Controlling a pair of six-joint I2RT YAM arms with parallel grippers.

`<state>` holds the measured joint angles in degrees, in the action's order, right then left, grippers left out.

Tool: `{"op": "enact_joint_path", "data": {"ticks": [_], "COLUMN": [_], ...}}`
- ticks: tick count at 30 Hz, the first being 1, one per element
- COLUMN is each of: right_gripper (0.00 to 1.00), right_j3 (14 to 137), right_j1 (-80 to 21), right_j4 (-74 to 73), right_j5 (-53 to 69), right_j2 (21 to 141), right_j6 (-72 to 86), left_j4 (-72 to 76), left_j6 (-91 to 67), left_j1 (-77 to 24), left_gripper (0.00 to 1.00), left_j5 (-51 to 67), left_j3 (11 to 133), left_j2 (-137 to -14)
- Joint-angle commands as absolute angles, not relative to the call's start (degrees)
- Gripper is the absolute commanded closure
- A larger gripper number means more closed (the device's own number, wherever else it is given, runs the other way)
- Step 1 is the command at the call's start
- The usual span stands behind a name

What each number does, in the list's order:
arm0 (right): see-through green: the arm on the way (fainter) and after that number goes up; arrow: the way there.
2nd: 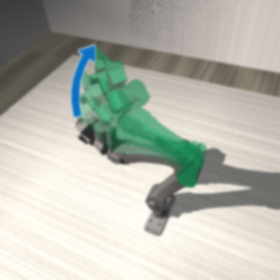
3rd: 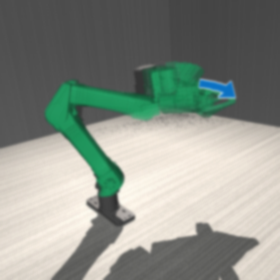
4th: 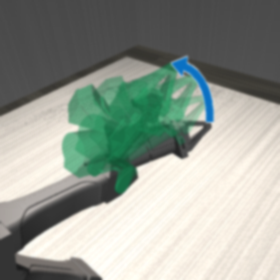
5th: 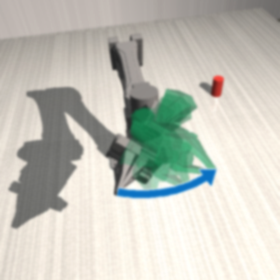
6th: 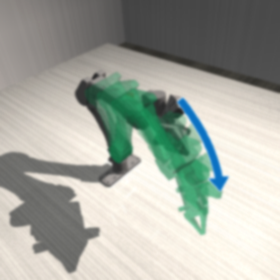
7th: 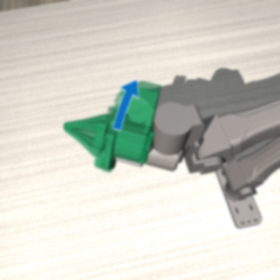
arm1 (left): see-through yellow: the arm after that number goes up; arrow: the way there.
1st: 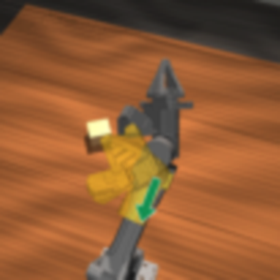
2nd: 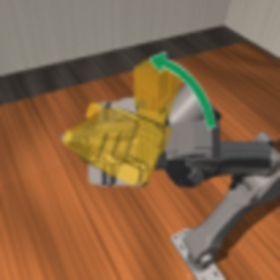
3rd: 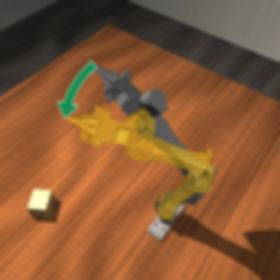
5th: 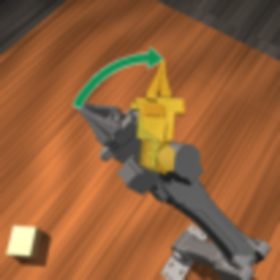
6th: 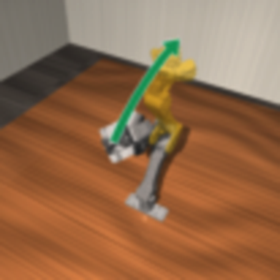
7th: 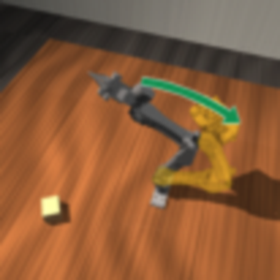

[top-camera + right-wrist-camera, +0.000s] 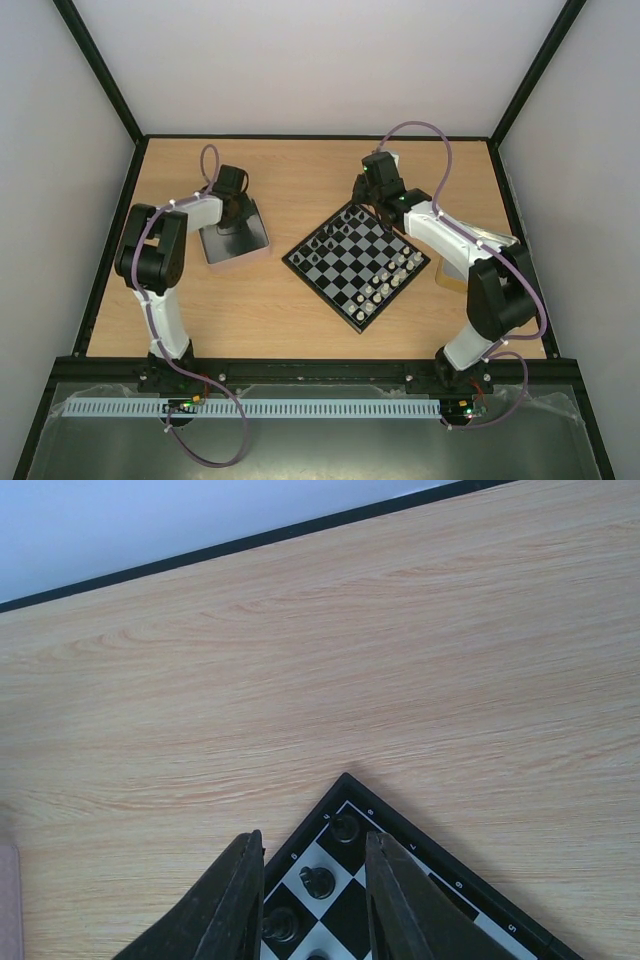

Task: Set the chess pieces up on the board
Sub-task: Pick up the chess piece from the storage box, then place the chess piece on the chessboard.

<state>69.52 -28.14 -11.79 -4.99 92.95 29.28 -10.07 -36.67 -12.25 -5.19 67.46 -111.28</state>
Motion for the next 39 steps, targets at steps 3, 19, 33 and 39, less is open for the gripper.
{"op": "enact_joint_path", "data": {"ticks": [3, 19, 33, 39], "right_gripper": [0.73, 0.73, 0.72, 0.71], "right_j3": [68.73, 64.90, 51.89, 46.65], "right_j1": [-27.96, -28.01, -27.95, -27.78], "right_j4": [-11.01, -8.76, -6.25, -5.45], "right_j5": [-5.36, -3.49, -20.70, -25.14], "right_j2": [90.05, 86.28, 72.64, 66.61], "right_j6": [30.11, 31.46, 36.03, 38.40], "left_j4": [-15.16, -34.30, -46.29, -52.33], "left_j6": [-35.40, -23.98, -17.03, -15.67], "left_j1": [-12.30, -17.93, -43.51, -48.23], "left_gripper": [0.98, 0.98, 0.96, 0.96], "left_j5": [-7.66, 17.29, 23.34, 18.78], "left_j3": [69.20, 68.37, 80.50, 88.05], "left_j2": [-111.79, -96.63, -103.70, -112.53]}}
